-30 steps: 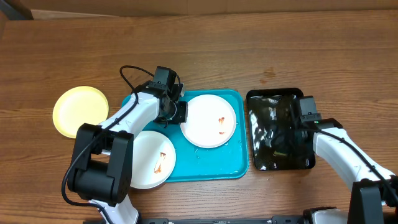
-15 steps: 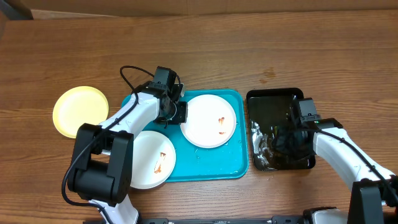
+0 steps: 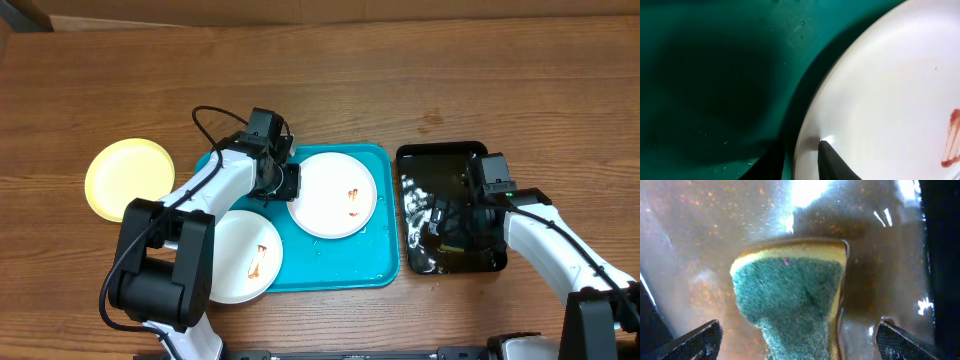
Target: Clean dirty plates on tray and stack at the side
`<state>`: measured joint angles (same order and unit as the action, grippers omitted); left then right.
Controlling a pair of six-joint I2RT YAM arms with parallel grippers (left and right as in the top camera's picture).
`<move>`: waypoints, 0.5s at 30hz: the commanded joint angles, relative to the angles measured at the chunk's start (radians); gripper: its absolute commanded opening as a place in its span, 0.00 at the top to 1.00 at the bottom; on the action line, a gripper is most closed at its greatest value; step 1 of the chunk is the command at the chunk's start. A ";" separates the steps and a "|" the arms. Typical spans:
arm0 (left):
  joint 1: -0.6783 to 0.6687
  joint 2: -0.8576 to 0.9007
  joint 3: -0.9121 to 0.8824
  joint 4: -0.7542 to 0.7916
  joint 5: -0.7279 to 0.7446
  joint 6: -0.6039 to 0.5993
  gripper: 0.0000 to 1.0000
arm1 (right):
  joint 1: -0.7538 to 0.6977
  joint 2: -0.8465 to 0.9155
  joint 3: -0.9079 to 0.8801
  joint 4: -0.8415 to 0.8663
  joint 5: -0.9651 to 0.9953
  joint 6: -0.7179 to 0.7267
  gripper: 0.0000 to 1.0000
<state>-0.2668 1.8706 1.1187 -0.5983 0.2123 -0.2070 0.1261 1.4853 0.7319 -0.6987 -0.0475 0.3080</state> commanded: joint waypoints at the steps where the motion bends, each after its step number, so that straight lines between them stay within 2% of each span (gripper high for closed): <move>1: -0.002 0.019 -0.013 0.004 -0.029 -0.003 0.73 | 0.002 0.002 0.011 0.017 -0.026 -0.010 0.00; 3: -0.002 0.019 -0.013 0.004 -0.029 -0.003 0.73 | 0.002 0.002 0.010 0.025 -0.022 -0.010 0.04; 4: -0.002 0.019 -0.013 0.004 -0.029 -0.003 0.74 | 0.002 0.002 0.009 0.033 -0.022 -0.010 0.20; 6: -0.003 0.019 -0.014 0.004 -0.032 -0.003 0.77 | 0.002 0.002 0.008 0.043 -0.022 -0.010 0.57; 7: -0.003 0.019 -0.016 0.005 -0.032 -0.003 0.78 | 0.002 0.002 0.008 0.047 -0.022 -0.010 0.82; 8: -0.003 0.019 -0.017 0.006 -0.032 -0.003 0.78 | 0.002 0.002 0.008 0.050 -0.022 -0.009 0.94; 9: -0.003 0.019 -0.017 0.006 -0.032 -0.003 0.78 | 0.002 0.002 0.008 0.051 -0.022 -0.008 0.96; 12: -0.003 0.019 -0.017 0.005 -0.032 -0.003 0.73 | 0.002 0.002 0.008 0.051 -0.022 -0.002 0.96; 15: -0.003 0.019 -0.017 0.005 -0.032 -0.003 0.73 | 0.002 0.002 0.008 0.049 -0.022 -0.002 0.96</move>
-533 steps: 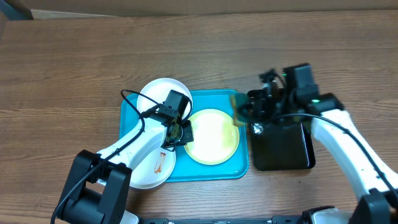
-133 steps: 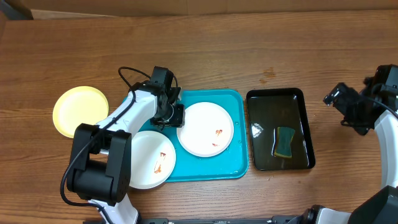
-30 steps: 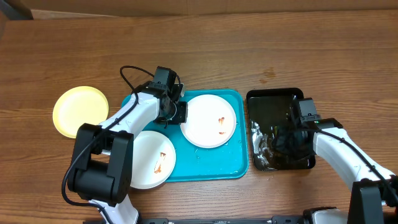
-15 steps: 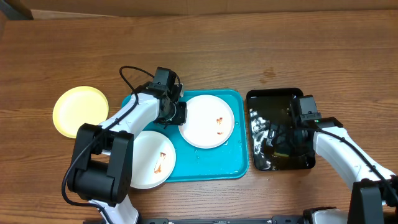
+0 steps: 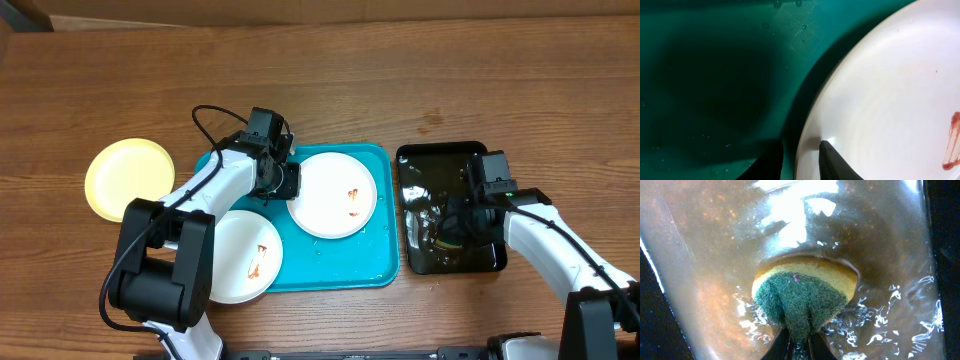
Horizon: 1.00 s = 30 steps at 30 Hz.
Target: Clean dirty plates on tray and stack at the side
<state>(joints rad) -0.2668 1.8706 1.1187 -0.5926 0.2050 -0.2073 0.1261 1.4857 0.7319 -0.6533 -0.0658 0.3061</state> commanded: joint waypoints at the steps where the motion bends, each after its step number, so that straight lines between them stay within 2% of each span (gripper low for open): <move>1: -0.003 0.019 -0.017 0.000 -0.025 -0.002 0.73 | 0.002 0.002 0.008 0.004 -0.003 0.000 0.95; 9: -0.003 0.019 -0.017 -0.001 -0.026 -0.002 0.74 | 0.002 0.002 0.008 0.009 -0.003 0.118 0.95; 21: -0.003 0.019 -0.018 -0.004 -0.030 0.002 0.73 | 0.002 -0.002 0.011 0.009 -0.011 0.109 0.96; 30: -0.003 0.019 -0.018 -0.006 -0.048 0.001 0.73 | 0.002 -0.103 0.097 -0.120 -0.015 0.106 0.96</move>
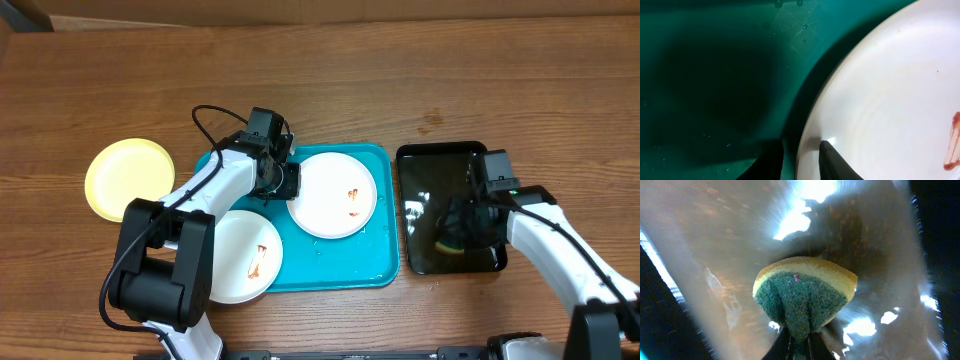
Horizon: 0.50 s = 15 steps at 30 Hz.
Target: Clean dirty plates on tray and stack at the side
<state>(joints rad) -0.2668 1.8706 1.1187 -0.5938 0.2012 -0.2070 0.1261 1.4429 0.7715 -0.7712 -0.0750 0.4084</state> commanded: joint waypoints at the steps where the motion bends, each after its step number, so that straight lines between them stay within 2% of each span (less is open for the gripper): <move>1: -0.003 0.019 -0.018 -0.004 -0.045 0.001 0.72 | 0.002 -0.072 0.058 -0.002 -0.006 0.004 0.96; 3: -0.003 0.019 -0.018 -0.003 -0.045 0.001 0.58 | 0.002 -0.085 0.058 0.003 -0.005 0.006 0.96; 4: -0.003 0.019 -0.018 -0.003 -0.045 0.001 0.55 | 0.002 -0.085 0.058 0.003 -0.005 0.008 0.96; 7: -0.003 0.019 -0.018 -0.003 -0.045 0.001 0.55 | 0.002 -0.085 0.058 0.002 -0.006 0.008 0.96; 8: -0.003 0.019 -0.018 -0.003 -0.045 0.001 0.56 | 0.002 -0.085 0.058 0.002 -0.006 0.007 0.96; 13: -0.003 0.019 -0.018 -0.003 -0.045 0.001 0.76 | 0.002 -0.085 0.058 -0.001 -0.006 -0.019 0.96; 15: -0.003 0.019 -0.018 -0.003 -0.045 0.001 0.80 | 0.002 -0.085 0.054 -0.003 -0.006 -0.019 0.96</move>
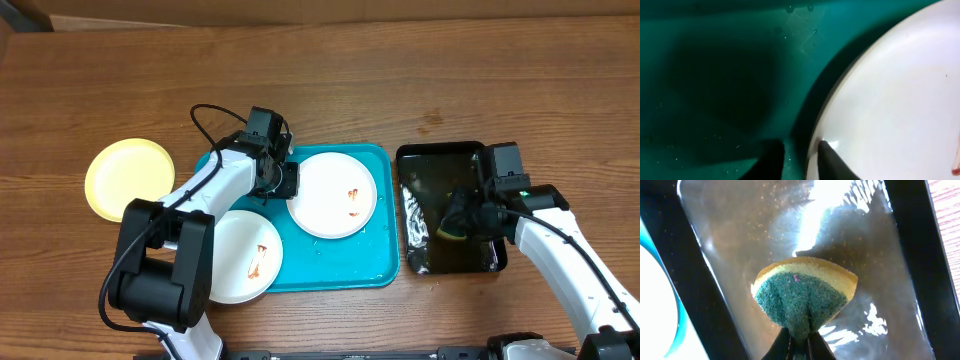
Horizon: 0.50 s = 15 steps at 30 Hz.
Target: Clean dirty plates on tray and stack at the side
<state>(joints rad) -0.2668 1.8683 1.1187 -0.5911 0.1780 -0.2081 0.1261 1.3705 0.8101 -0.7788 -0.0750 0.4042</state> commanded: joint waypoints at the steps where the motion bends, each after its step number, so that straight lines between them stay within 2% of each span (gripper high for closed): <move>1: -0.003 0.021 -0.018 -0.006 -0.022 0.002 0.85 | 0.002 -0.012 0.014 0.002 -0.006 -0.015 0.96; 3: -0.003 0.021 -0.018 -0.006 -0.021 0.002 0.95 | 0.002 -0.011 0.014 0.000 -0.006 -0.019 0.96; 12: -0.003 0.021 -0.018 -0.012 -0.015 -0.003 0.96 | 0.002 -0.013 0.022 -0.055 -0.023 -0.045 0.96; 15: -0.003 0.021 -0.018 -0.022 0.021 -0.006 0.96 | 0.002 -0.013 0.025 -0.043 -0.009 -0.112 0.96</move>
<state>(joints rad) -0.2668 1.8683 1.1175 -0.5983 0.1886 -0.2081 0.1261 1.3705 0.8101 -0.8322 -0.0860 0.3538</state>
